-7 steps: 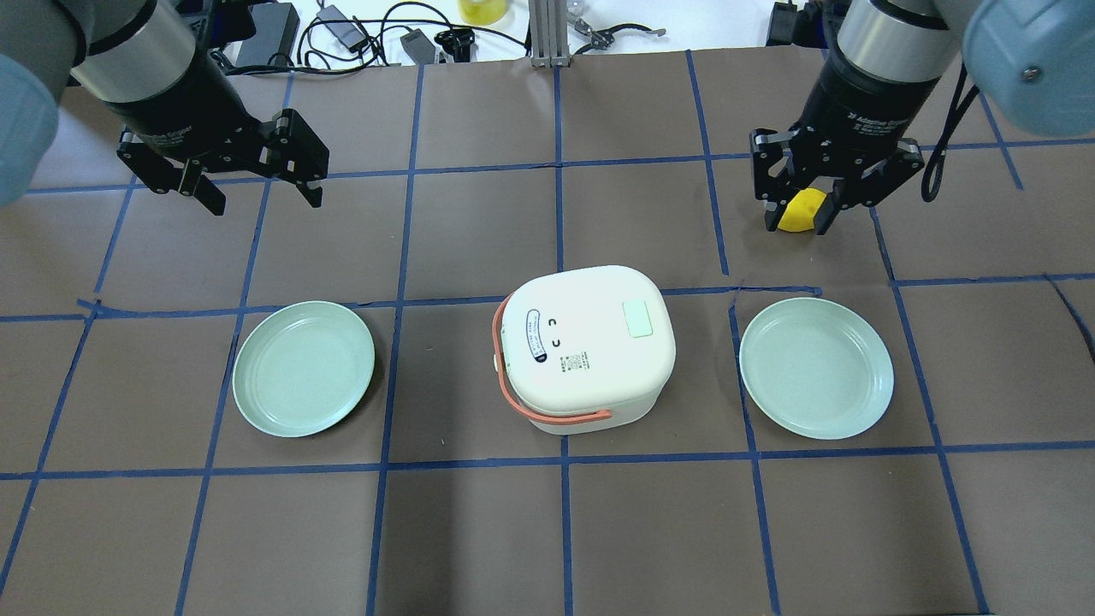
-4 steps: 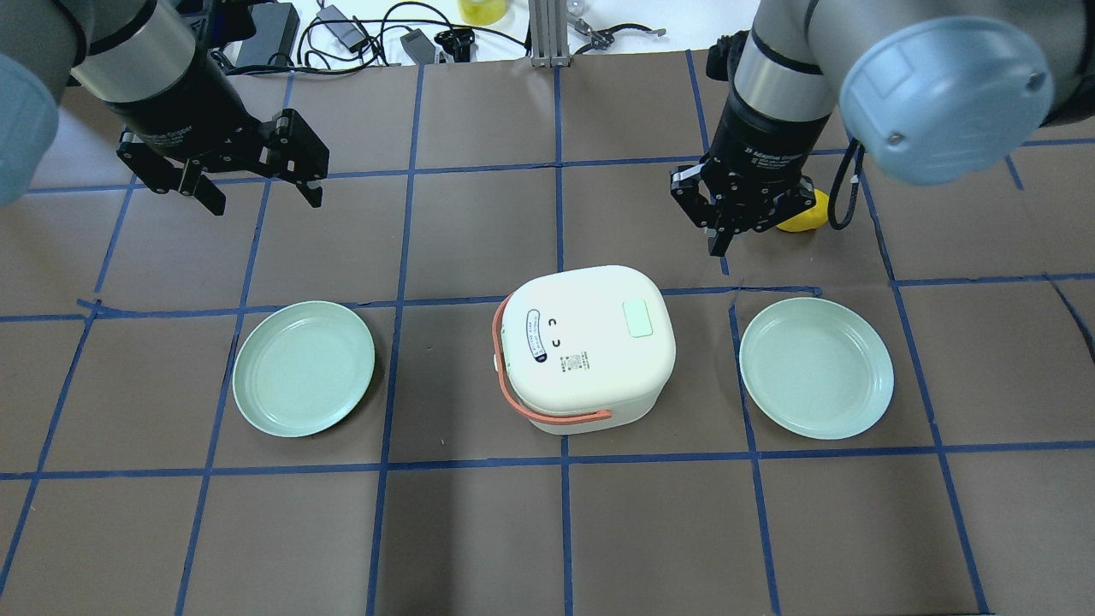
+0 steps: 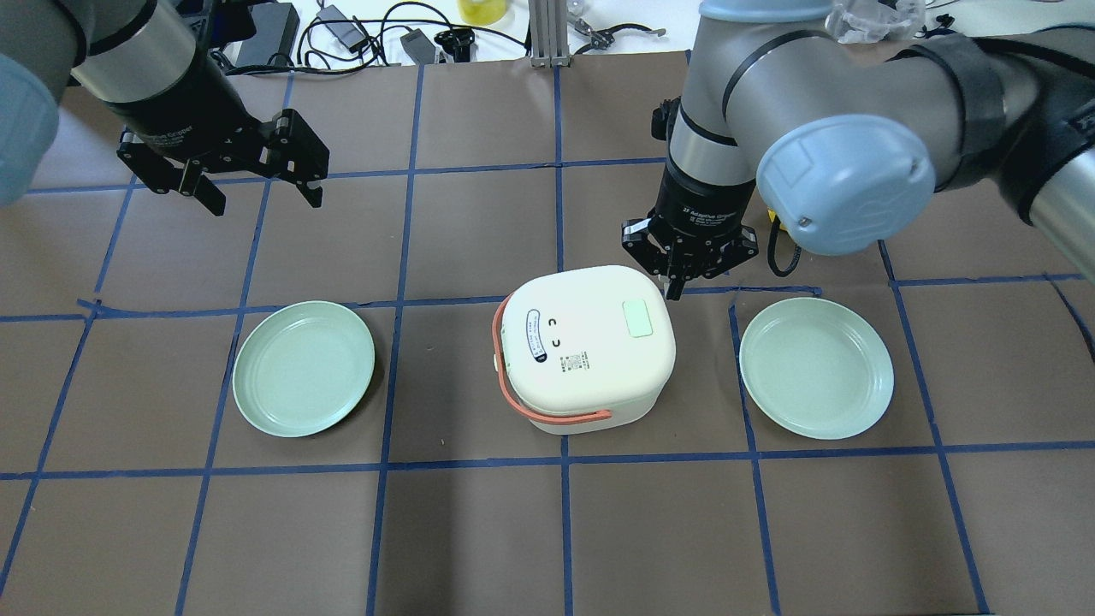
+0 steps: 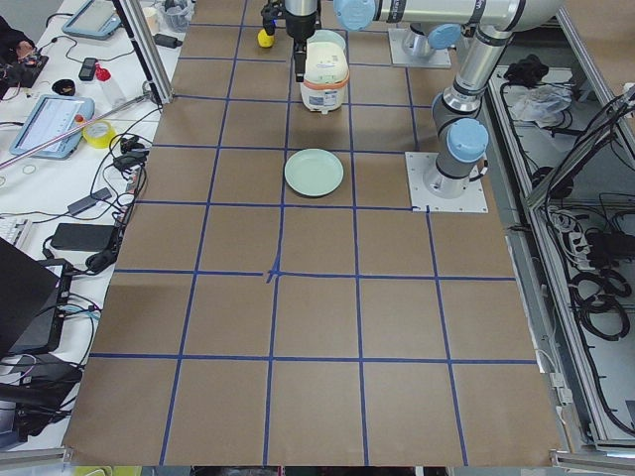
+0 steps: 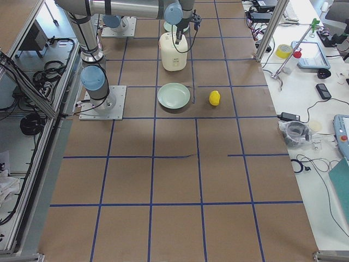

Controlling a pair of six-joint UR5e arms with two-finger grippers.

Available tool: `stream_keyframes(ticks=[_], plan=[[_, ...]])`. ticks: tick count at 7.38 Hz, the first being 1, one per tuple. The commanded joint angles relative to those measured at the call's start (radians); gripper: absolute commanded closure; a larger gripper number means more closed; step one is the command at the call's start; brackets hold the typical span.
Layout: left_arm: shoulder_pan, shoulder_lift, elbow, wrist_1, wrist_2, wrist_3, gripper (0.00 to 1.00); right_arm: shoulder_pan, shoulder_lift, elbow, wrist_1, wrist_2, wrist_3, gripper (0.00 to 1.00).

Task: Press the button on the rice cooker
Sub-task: 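Move the right gripper over the rice cooker's green lid button, then press down on the green lid button with the right gripper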

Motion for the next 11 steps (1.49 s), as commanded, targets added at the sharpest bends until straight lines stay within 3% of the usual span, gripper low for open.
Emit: stream_keyframes(ticks=[1, 11], plan=[[0.0, 0.0, -0.001, 0.0, 0.0, 0.0, 0.0, 0.017, 0.004, 0.044, -0.05, 0.036, 0.005, 1.0], [0.0, 0.0, 0.0, 0.0, 0.0, 0.0, 0.0, 0.02, 0.018, 0.059, -0.063, 0.07, 0.003, 1.0]])
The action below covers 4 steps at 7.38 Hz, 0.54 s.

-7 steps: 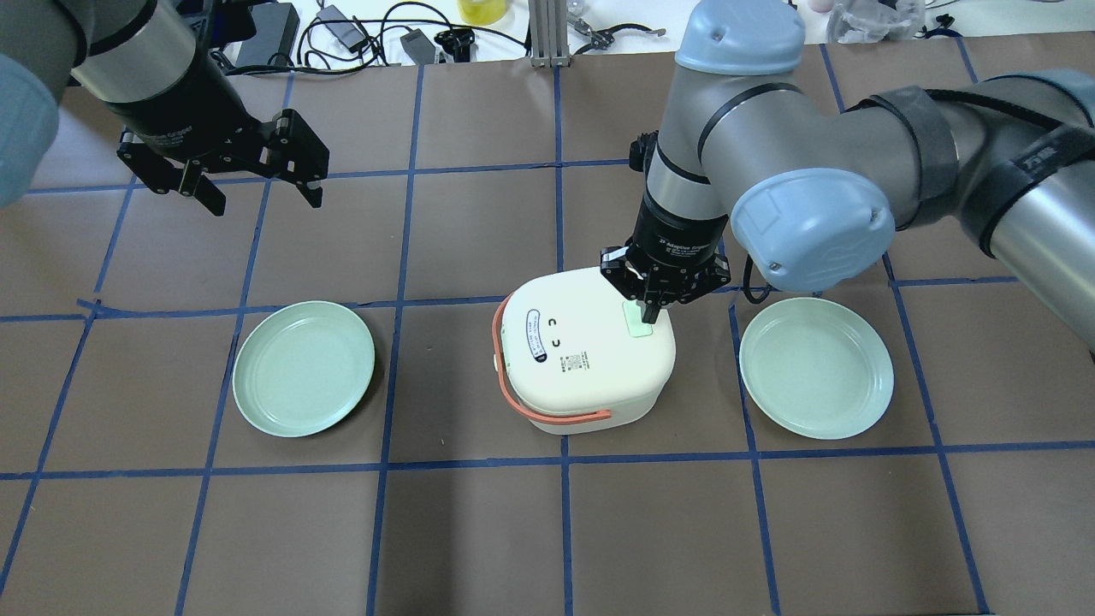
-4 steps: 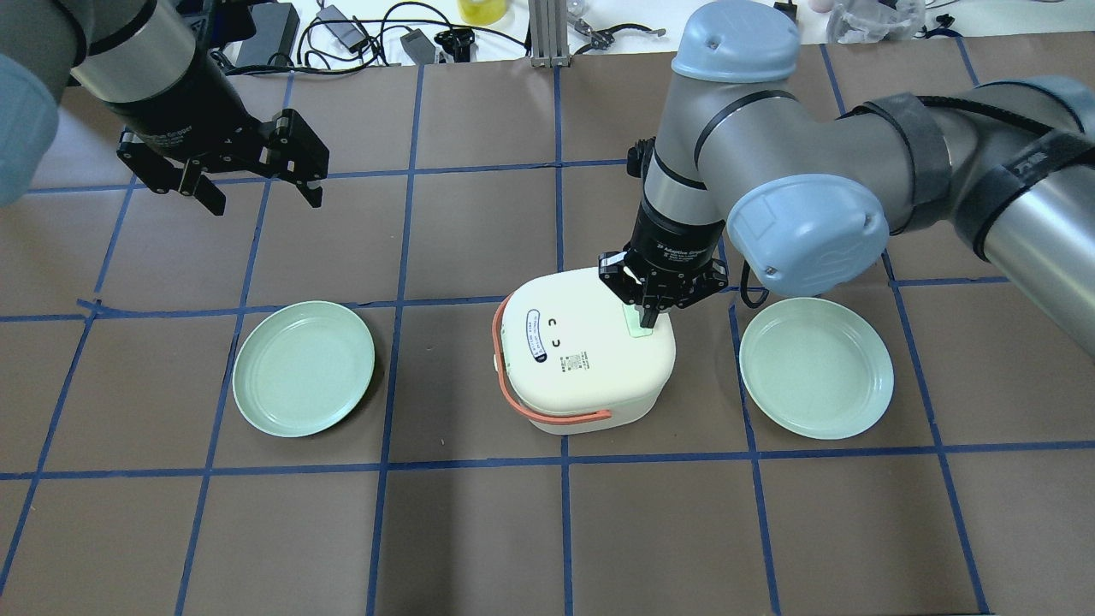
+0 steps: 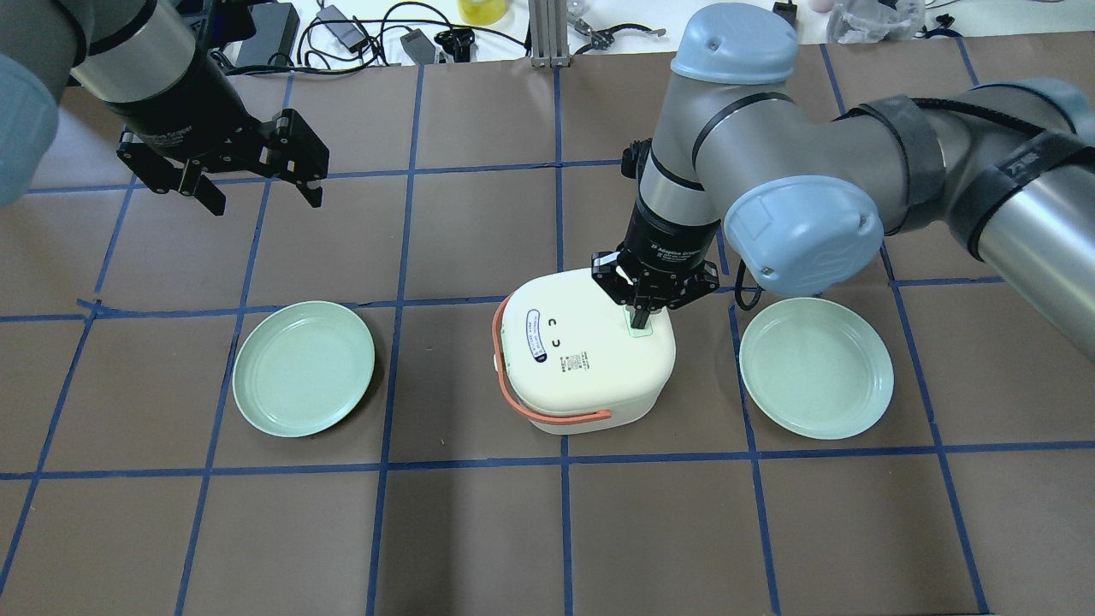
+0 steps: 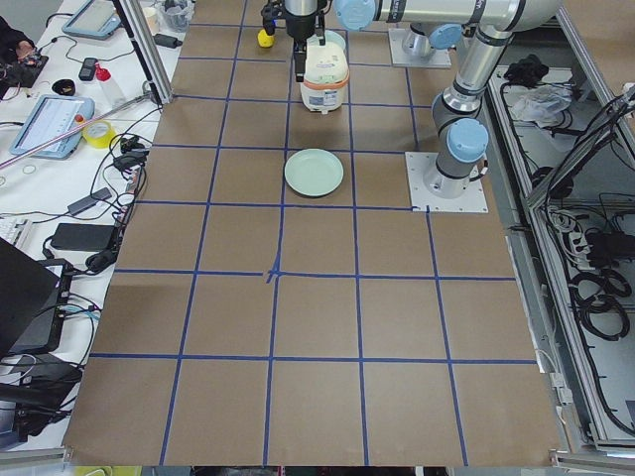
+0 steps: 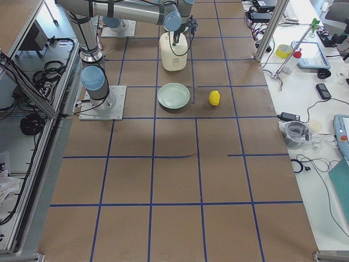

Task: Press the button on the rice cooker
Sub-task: 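Press down on the green lid button with the right gripper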

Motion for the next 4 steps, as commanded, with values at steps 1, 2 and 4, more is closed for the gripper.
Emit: stream_keyframes(ticks=[1, 2, 4], plan=[[0.0, 0.0, 0.0, 0.0, 0.0, 0.0, 0.0, 0.0, 0.0, 0.006, 0.001, -0.006, 0.0, 1.0], [0.0, 0.0, 0.0, 0.0, 0.0, 0.0, 0.0, 0.0, -0.001, 0.018, -0.001, -0.007, 0.0, 1.0], [0.0, 0.0, 0.0, 0.0, 0.0, 0.0, 0.0, 0.0, -0.001, 0.022, -0.004, -0.007, 0.002, 1.0]])
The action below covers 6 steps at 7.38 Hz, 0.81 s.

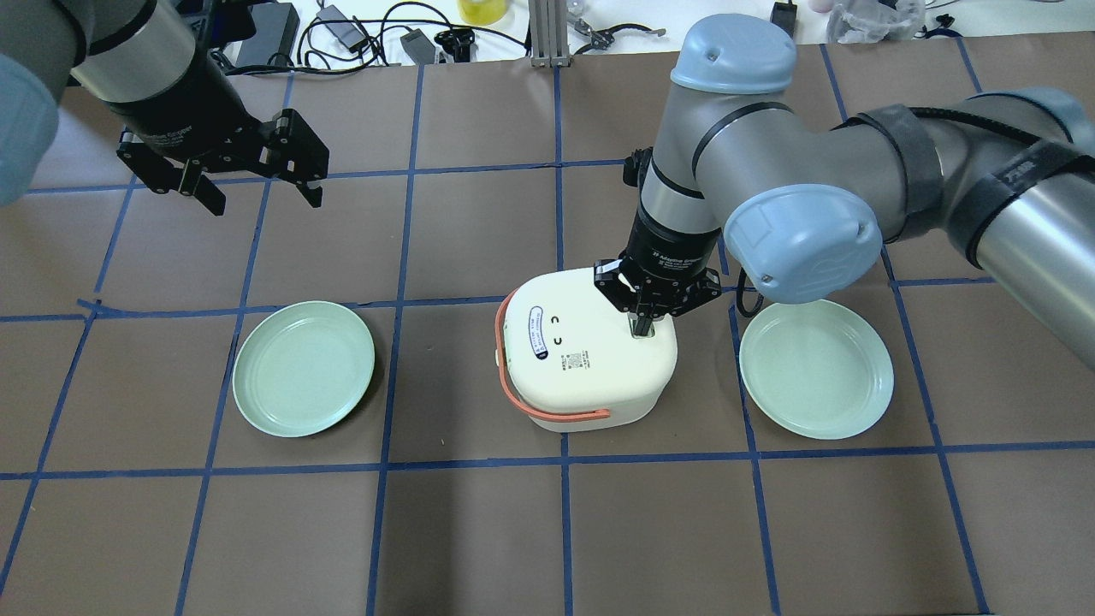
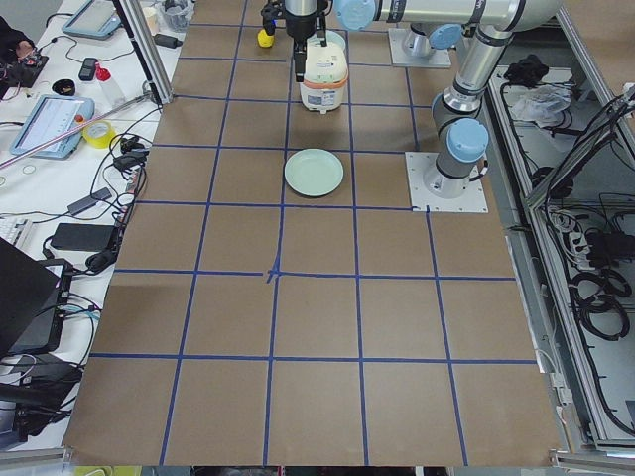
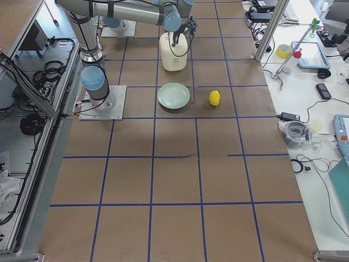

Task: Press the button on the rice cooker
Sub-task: 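Lift the right gripper off the button as the lid springs open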

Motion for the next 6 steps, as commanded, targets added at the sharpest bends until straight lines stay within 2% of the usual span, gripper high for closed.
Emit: stream_keyframes(ticks=[1, 2, 4, 5, 6], plan=[[0.0, 0.0, 0.0, 0.0, 0.0, 0.0, 0.0, 0.0, -0.004, -0.012, -0.005, -0.003, 0.01, 1.0], [0.0, 0.0, 0.0, 0.0, 0.0, 0.0, 0.0, 0.0, -0.012, -0.035, -0.005, 0.001, 0.065, 0.93], [0.0, 0.0, 0.0, 0.0, 0.0, 0.0, 0.0, 0.0, -0.014, -0.145, 0.007, -0.003, 0.183, 0.14], [0.0, 0.0, 0.0, 0.0, 0.0, -0.001, 0.0, 0.0, -0.017, -0.194, 0.012, -0.005, 0.247, 0.0], [0.0, 0.0, 0.0, 0.0, 0.0, 0.0, 0.0, -0.006, -0.018, -0.232, 0.072, -0.029, 0.249, 0.0]])
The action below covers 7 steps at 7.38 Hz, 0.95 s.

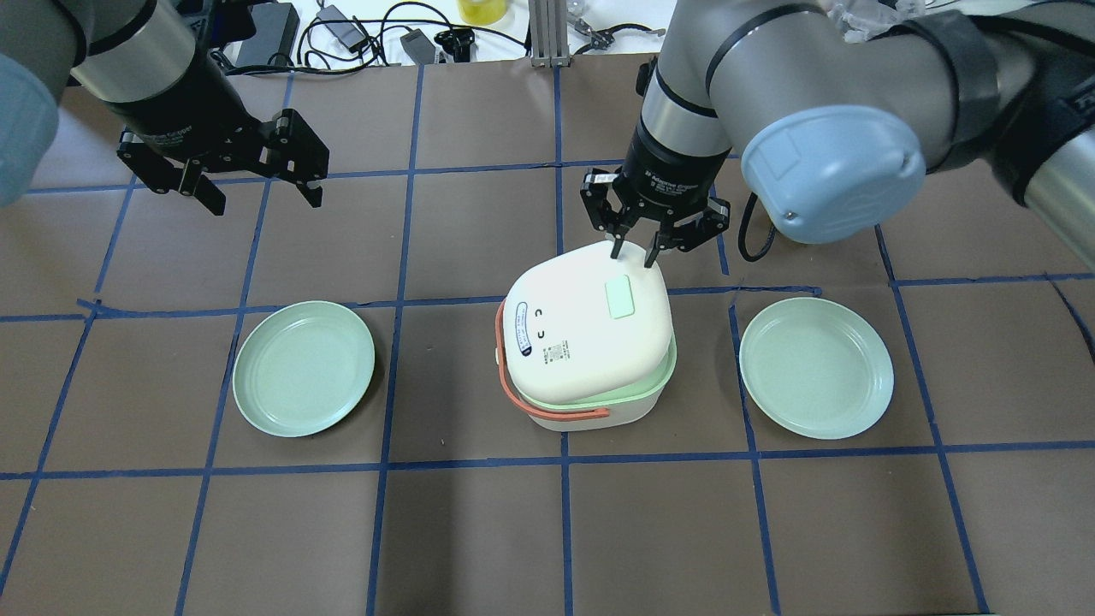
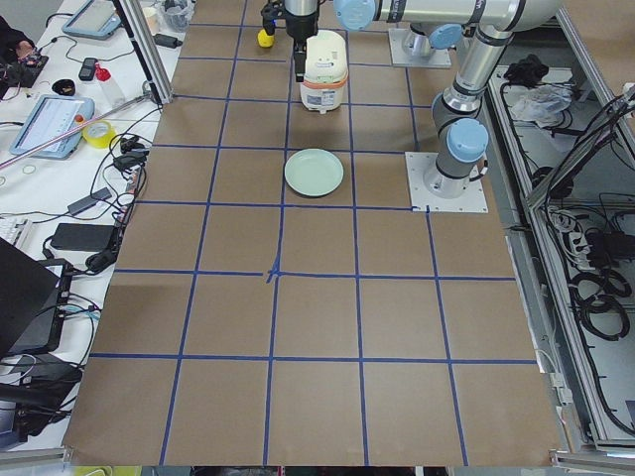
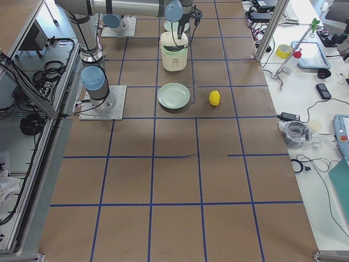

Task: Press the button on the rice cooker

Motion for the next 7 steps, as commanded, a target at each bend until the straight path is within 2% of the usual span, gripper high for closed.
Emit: stream_keyframes(ticks=[1, 4, 6, 7], plan=[[0.0, 0.0, 0.0, 0.0, 0.0, 0.001, 0.0, -0.008, -0.003, -0.092, 0.091, -0.085, 0.015, 0.0], [0.0, 0.0, 0.0, 0.0, 0.0, 0.001, 0.0, -0.09, -0.003, -0.105, 0.13, -0.158, -0.158, 0.0], [0.0, 0.0, 0.0, 0.0, 0.0, 0.001, 0.0, -0.176, -0.007, -0.103, 0.168, -0.162, -0.281, 0.0], [0.0, 0.0, 0.0, 0.0, 0.0, 0.001, 0.0, -0.184, -0.016, -0.102, 0.174, -0.165, -0.322, 0.0]])
